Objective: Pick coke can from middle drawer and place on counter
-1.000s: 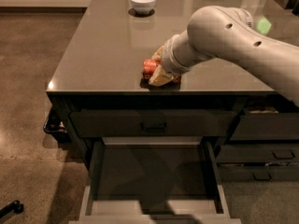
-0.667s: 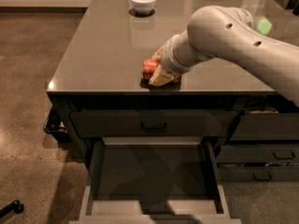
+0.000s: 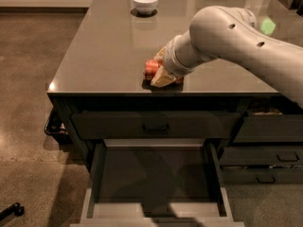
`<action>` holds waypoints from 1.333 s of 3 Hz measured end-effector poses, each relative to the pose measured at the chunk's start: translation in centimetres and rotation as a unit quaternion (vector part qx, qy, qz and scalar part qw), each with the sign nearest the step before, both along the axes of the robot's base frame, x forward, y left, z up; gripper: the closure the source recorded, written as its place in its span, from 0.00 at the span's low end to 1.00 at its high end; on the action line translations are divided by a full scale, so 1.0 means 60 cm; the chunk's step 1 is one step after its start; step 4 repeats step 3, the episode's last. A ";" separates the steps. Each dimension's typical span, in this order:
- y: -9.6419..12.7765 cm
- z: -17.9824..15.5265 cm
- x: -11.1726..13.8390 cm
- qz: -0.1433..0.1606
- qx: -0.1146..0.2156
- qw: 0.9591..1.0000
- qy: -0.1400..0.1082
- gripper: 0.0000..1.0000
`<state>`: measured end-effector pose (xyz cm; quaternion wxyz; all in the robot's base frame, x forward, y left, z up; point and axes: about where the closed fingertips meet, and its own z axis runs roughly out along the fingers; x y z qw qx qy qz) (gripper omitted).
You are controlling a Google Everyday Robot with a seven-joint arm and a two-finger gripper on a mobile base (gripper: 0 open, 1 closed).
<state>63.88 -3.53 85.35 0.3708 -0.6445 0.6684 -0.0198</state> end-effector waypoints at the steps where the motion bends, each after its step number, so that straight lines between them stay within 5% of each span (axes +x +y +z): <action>1: 0.000 0.000 0.000 0.000 0.000 1.000 0.000 0.17; 2: 0.000 0.000 0.000 0.000 0.000 1.000 0.000 0.00; 4: 0.000 0.000 0.000 0.000 0.000 1.000 0.000 0.00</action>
Offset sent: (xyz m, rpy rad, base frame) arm 0.0000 0.0000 0.0000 0.0000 0.0000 0.0000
